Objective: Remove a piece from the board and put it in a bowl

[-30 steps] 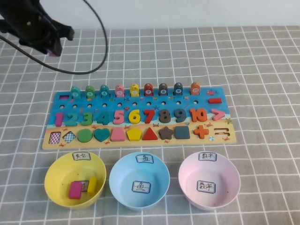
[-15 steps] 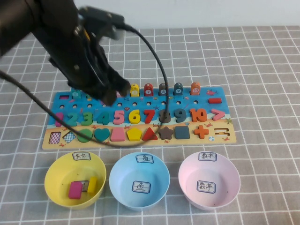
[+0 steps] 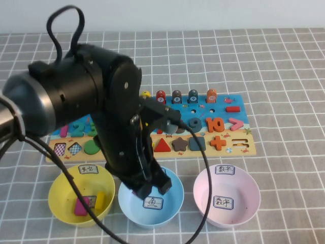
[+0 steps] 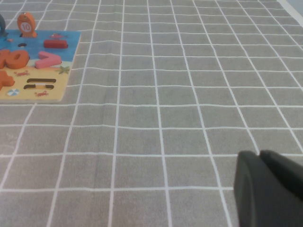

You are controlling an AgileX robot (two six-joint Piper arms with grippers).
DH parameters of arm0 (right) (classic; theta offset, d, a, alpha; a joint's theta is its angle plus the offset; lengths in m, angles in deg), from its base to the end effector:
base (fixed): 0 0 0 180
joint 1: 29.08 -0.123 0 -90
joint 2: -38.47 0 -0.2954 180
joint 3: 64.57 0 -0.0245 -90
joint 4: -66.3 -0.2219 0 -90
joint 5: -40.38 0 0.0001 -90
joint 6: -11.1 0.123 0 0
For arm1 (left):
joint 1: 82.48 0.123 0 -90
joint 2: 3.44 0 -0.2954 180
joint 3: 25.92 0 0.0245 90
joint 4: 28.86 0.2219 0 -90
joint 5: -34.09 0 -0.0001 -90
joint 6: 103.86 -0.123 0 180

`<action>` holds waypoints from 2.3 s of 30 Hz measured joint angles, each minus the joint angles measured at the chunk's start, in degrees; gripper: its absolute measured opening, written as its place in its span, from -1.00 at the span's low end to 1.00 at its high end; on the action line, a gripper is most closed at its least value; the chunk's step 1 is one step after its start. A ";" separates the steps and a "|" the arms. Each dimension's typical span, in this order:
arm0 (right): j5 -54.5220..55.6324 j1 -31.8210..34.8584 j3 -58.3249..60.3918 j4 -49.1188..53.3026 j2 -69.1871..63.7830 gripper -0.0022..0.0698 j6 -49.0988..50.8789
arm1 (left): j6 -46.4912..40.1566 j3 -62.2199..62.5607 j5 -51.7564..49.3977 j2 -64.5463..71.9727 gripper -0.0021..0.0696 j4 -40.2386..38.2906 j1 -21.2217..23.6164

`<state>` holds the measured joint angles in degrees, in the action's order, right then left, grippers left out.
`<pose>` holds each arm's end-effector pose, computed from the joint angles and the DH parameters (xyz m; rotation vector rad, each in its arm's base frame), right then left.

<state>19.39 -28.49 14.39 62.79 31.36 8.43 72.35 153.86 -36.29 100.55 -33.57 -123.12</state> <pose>0.0441 0.0022 0.1631 0.0044 1.8679 0.0207 0.2246 -0.2053 0.2568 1.1276 2.8584 -0.1607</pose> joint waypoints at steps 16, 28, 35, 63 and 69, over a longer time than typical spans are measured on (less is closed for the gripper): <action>0.00 0.00 0.00 0.00 0.00 -0.99 0.00 | 1.13 -3.22 5.25 1.55 -0.40 -1.37 -0.03; 0.00 0.00 0.00 0.00 0.00 -0.99 0.00 | 1.25 -3.22 9.34 6.58 -0.40 -1.15 -0.03; 0.00 0.00 0.00 0.00 0.00 -0.99 0.00 | 1.25 -3.22 10.48 8.83 -0.40 -1.11 -0.03; 0.00 0.00 0.00 0.00 0.13 -0.99 0.00 | 1.48 1.30 8.28 7.06 -0.28 0.84 -0.03; 0.00 0.00 0.00 0.00 0.13 -0.99 0.00 | 4.29 1.09 9.74 -0.60 -0.88 7.13 -0.03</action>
<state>19.39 -28.49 14.39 62.79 31.50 8.43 76.64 154.95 -26.55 99.95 -26.43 -123.15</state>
